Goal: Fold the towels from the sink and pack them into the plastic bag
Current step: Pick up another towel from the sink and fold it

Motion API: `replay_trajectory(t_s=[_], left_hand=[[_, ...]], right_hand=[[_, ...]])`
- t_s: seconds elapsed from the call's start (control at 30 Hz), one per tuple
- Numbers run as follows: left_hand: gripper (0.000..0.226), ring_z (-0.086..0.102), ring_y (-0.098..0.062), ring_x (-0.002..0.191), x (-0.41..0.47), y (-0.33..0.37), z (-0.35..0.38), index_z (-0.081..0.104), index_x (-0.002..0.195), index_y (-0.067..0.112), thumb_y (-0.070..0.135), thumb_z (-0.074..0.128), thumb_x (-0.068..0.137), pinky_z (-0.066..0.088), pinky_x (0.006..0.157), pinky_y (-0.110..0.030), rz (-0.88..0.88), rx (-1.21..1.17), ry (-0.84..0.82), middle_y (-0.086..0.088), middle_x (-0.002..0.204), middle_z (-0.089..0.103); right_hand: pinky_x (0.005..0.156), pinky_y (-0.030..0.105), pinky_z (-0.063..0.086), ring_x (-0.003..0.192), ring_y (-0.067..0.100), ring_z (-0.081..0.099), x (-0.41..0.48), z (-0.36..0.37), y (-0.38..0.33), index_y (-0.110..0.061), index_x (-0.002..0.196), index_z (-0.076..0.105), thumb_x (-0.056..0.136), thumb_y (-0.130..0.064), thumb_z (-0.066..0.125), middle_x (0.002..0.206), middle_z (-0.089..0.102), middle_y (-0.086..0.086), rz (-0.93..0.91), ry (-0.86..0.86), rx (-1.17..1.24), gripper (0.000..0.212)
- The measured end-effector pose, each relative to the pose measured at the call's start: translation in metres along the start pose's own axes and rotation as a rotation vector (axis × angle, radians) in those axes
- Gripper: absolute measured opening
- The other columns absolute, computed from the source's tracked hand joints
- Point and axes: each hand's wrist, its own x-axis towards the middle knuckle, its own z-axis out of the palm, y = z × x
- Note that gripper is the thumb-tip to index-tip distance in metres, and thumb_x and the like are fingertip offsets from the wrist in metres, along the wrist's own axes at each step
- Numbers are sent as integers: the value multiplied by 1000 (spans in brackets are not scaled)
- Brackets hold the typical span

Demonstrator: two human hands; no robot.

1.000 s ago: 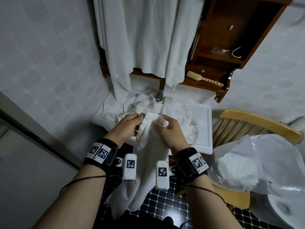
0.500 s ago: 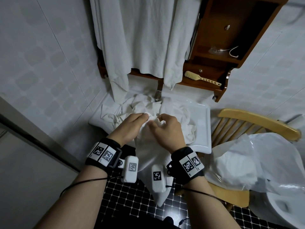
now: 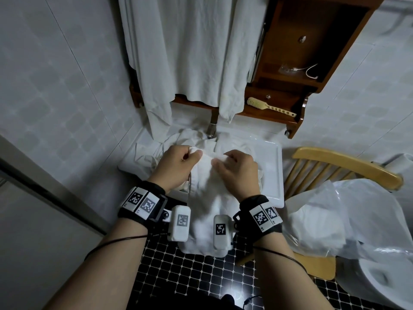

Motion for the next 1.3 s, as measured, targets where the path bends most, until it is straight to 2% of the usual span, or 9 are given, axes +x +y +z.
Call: replay_trajectory(t_s=[0.13, 0.27, 0.37, 0.6, 0.77, 0.87, 0.97, 1.13, 1.3], left_hand=[[46, 60, -30, 65, 3, 7, 4, 50, 77, 6, 49, 59, 93, 59, 67, -63, -50, -43, 117, -21, 71, 55], [31, 69, -37, 78, 1, 12, 11, 57, 82, 9, 39, 60, 86, 61, 67, -60, -146, -67, 296, -15, 78, 65], [17, 70, -30, 69, -2, 23, 10, 54, 106, 23, 21, 61, 90, 61, 66, -56, -177, -140, 367, -3, 84, 65], [26, 75, -20, 89, -11, 27, -9, 82, 90, 36, 38, 59, 79, 64, 83, -51, -98, -160, 180, 9, 81, 76], [24, 69, -8, 98, -10, 14, -22, 73, 103, 36, 30, 75, 80, 58, 95, -42, 11, 56, -31, 9, 107, 69], [30, 62, -12, 105, -8, 6, -21, 68, 101, 34, 51, 79, 80, 52, 92, -32, 110, 146, 14, 4, 114, 57], [17, 63, -5, 91, -9, 11, -14, 59, 104, 21, 37, 63, 103, 49, 79, -31, 148, 53, -42, 9, 97, 65], [23, 57, -11, 73, -5, 24, -6, 51, 104, 11, 33, 52, 110, 42, 64, -28, 304, 159, 262, 6, 80, 61], [28, 53, -14, 69, -2, 30, -12, 53, 102, 10, 37, 56, 108, 42, 63, -34, 359, 138, 439, 12, 77, 56]], right_hand=[[68, 21, 38, 80, 14, 61, -6, 5, -5, -23, 79, 65, 77, -19, 82, 79, 58, -13, -68, 173, -36, 18], [60, 26, 53, 63, 5, 63, -20, 15, -16, -23, 69, 64, 65, -34, 84, 65, 67, -8, -48, -266, 11, 23], [62, 36, 56, 68, 8, 65, -27, 30, -18, -25, 73, 59, 66, -49, 80, 67, 67, -9, -37, -215, -24, 33], [59, 31, 43, 58, 9, 57, -22, 43, 0, -20, 90, 63, 94, -20, 72, 63, 63, -8, -150, -177, 145, 9], [57, 35, 37, 61, 9, 46, -18, 31, 5, -18, 77, 66, 103, -38, 66, 61, 54, -6, -160, -226, 296, 32], [65, 42, 47, 75, 11, 56, -21, 25, -5, -10, 91, 74, 105, -41, 63, 77, 68, 14, -152, -278, 476, 35], [67, 29, 44, 74, 7, 56, -21, 15, -15, -9, 91, 75, 106, -23, 65, 74, 67, -5, -163, -260, 581, 23], [57, 40, 39, 63, 14, 47, -19, 17, -10, -17, 82, 68, 97, -41, 75, 64, 56, 10, -166, -201, 524, 30], [61, 36, 39, 60, 14, 44, -13, 12, 31, -7, 75, 56, 98, -34, 69, 63, 47, -2, -134, -382, 132, 38]])
